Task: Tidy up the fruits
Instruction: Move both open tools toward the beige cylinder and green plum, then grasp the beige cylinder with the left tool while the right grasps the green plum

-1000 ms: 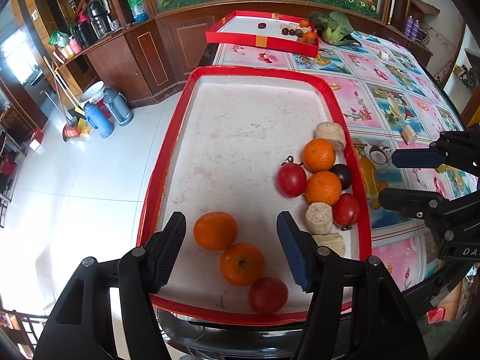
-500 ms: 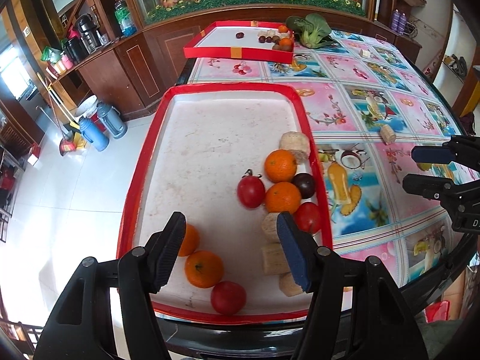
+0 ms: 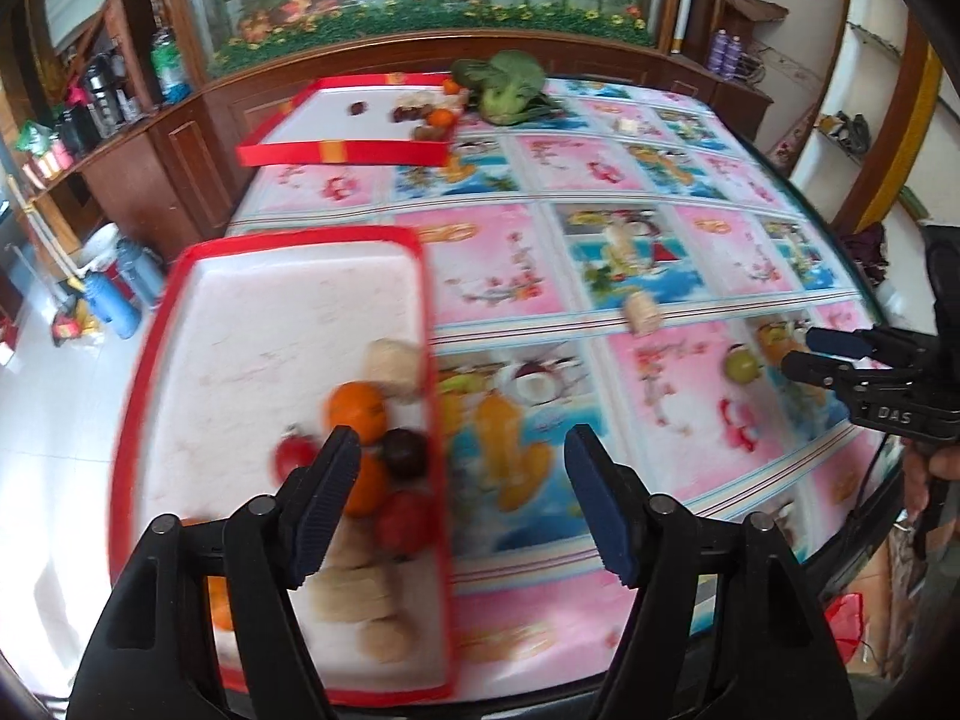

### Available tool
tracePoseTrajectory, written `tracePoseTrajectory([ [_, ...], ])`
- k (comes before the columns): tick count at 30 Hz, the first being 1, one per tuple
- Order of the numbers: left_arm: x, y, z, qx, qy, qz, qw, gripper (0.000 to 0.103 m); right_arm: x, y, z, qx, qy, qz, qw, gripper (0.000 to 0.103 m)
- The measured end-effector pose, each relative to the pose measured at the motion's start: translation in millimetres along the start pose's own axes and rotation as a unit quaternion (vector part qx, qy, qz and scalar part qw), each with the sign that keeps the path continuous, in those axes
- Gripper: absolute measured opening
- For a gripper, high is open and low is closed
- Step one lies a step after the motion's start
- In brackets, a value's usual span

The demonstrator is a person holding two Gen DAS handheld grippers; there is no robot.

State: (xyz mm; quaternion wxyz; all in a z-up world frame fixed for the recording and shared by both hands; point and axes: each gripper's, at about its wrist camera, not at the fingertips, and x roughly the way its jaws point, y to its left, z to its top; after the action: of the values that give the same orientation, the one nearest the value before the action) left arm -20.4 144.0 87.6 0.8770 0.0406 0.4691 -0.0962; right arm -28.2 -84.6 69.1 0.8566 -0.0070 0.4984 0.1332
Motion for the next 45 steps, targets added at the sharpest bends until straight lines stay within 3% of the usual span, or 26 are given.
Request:
tracePoseTrajectory([
  [5, 23.6, -36.9, 19.3, 0.033, 0.007, -0.02, 0.9992, 0.07, -4.8, -18.6, -2.0, 0.012, 0.0, -0.01, 1.0, 0.054],
  [10, 49.6, -58.5, 46.4, 0.027, 0.016, -0.048, 0.9984, 0.07, -8.3, -23.1, 0.7, 0.011, -0.011, -0.009, 1.0, 0.054],
  [15, 83.2, -82.3, 55.7, 0.049, 0.025, -0.029, 0.9981, 0.069, 11.5, -13.4, -1.2, 0.007, 0.007, 0.014, 1.0, 0.053],
  [18, 95.1, -92.0, 57.1, 0.057, 0.021, -0.021, 0.9979, 0.061, 23.8, -6.5, -3.7, 0.003, 0.015, 0.021, 1.0, 0.053],
  [24, 107.9, -98.8, 57.8, 0.068, 0.021, -0.019, 0.9973, 0.055, 39.7, 0.1, -3.9, -0.004, 0.025, 0.021, 0.999, 0.053],
  [31, 112.5, -100.9, 57.2, 0.071, 0.02, -0.033, 0.9967, 0.036, 48.5, 4.6, -2.8, -0.015, 0.031, 0.013, 0.999, 0.046],
  [41, 119.0, -103.0, 54.2, 0.073, 0.027, -0.031, 0.9965, 0.036, 52.5, 6.3, -4.2, -0.029, 0.029, 0.002, 0.999, 0.032],
  [45, 120.2, -103.3, 54.5, 0.073, 0.029, -0.031, 0.9964, 0.036, 53.1, 9.9, -5.6, -0.04, 0.027, -0.003, 0.999, 0.031],
])
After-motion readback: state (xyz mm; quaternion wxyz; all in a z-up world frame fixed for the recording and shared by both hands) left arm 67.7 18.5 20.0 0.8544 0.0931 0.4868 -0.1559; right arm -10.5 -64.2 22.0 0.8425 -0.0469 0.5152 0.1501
